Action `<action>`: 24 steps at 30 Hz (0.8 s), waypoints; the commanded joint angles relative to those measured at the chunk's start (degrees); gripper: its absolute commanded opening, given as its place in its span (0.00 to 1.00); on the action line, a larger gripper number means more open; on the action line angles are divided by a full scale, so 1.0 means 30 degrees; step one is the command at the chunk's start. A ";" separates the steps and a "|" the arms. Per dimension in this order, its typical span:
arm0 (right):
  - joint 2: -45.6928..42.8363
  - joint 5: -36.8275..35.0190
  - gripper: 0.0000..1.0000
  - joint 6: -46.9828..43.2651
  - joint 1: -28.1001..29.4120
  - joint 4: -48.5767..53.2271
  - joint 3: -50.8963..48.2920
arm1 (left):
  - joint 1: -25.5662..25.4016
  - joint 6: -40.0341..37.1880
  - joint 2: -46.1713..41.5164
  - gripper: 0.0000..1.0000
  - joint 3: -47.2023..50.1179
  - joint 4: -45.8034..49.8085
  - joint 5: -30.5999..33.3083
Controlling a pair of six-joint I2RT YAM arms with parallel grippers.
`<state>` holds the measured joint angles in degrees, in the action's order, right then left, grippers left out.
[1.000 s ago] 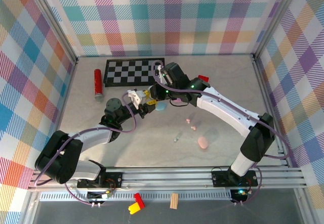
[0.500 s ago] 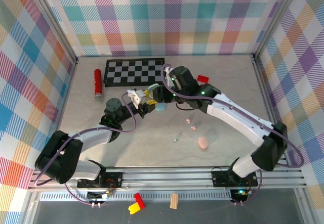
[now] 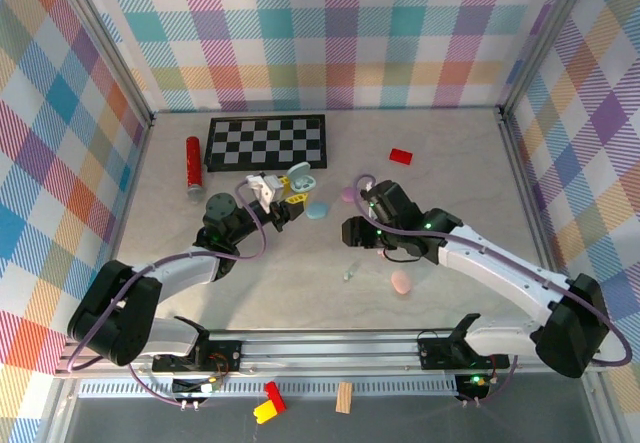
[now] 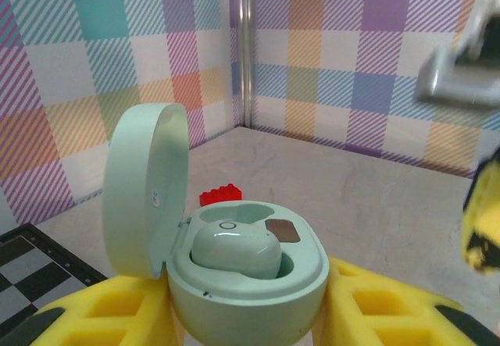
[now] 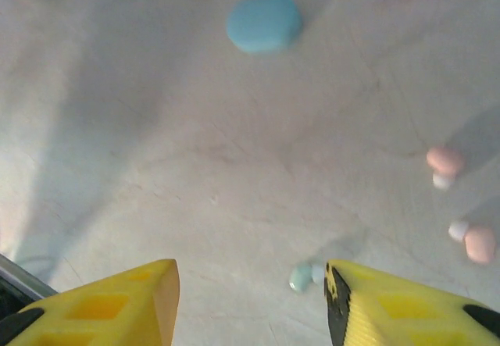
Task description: Insert wireless bluetooth earbuds into charging case
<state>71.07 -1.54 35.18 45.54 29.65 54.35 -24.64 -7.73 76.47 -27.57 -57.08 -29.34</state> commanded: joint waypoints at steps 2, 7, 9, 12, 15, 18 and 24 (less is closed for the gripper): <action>0.2203 0.3293 0.53 0.0091 -0.0004 -0.0876 -0.0698 | 0.0219 0.0429 -0.0745 0.40 -0.0210 -0.0835 -0.0266; 0.4730 0.4200 0.55 -0.0430 0.0013 -0.1667 -0.0610 | 0.0217 0.0838 -0.1167 0.39 -0.0012 -0.0983 -0.0524; 0.5579 0.4154 0.56 -0.0834 -0.0011 -0.2158 -0.0663 | 0.0221 0.0931 -0.1357 0.39 0.0100 -0.0987 -0.0485; 0.6736 0.4324 0.56 -0.1340 -0.0004 -0.2515 -0.0482 | 0.0224 0.1023 -0.1547 0.39 0.0249 -0.0984 -0.0299; 0.7637 0.4641 0.57 -0.1574 -0.0008 -0.2843 -0.0284 | 0.0217 0.1037 -0.1575 0.39 0.0285 -0.0976 -0.0261; 0.8250 0.4547 0.57 -0.1820 -0.0033 -0.3053 -0.0371 | 0.0231 0.1051 -0.1721 0.39 0.0312 -0.0870 -0.0309; 0.9112 0.4203 0.58 -0.2102 -0.0164 -0.3093 -0.0522 | 0.0221 0.1110 -0.1758 0.39 0.0371 -0.0844 -0.0356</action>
<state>96.62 11.03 30.55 45.21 21.61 52.69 -24.53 -5.32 72.66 -27.38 -57.17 -29.50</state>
